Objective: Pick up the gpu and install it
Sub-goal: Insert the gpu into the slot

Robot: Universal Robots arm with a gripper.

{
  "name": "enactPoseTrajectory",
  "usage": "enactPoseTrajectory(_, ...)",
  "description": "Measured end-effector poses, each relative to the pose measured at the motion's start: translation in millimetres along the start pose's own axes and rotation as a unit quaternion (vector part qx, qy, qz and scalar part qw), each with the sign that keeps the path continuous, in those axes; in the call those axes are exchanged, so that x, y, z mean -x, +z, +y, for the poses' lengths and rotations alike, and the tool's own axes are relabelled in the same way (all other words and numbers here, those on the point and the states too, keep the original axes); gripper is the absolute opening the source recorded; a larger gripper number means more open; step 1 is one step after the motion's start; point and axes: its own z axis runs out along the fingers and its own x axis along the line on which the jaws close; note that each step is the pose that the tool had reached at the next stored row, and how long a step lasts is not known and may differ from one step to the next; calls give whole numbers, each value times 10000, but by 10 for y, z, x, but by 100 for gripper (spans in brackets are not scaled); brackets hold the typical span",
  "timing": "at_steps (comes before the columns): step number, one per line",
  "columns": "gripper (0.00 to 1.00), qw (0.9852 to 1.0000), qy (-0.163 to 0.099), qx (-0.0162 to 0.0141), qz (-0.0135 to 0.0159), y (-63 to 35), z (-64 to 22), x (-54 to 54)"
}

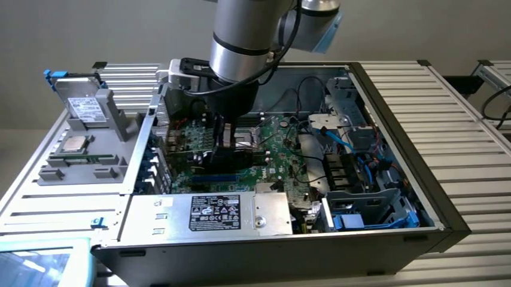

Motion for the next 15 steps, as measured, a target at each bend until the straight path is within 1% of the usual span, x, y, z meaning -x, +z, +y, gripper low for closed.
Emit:
enactPoseTrajectory(1,28,10000,12,10,-3,2,1,0)
enactPoseTrajectory(2,28,10000,20,30,-4,2,1,-1)
enactPoseTrajectory(3,28,10000,21,41,-5,2,1,-1)
enactPoseTrajectory(5,28,10000,21,42,-5,2,1,-1)
enactPoseTrajectory(6,28,10000,21,49,-5,2,-3,-6)
enactPoseTrajectory(7,28,10000,19,71,-7,0,-16,-17)
enactPoseTrajectory(10,28,9999,16,169,-13,-7,-52,-47)
enactPoseTrajectory(15,28,9998,19,175,-13,-7,-63,-49)
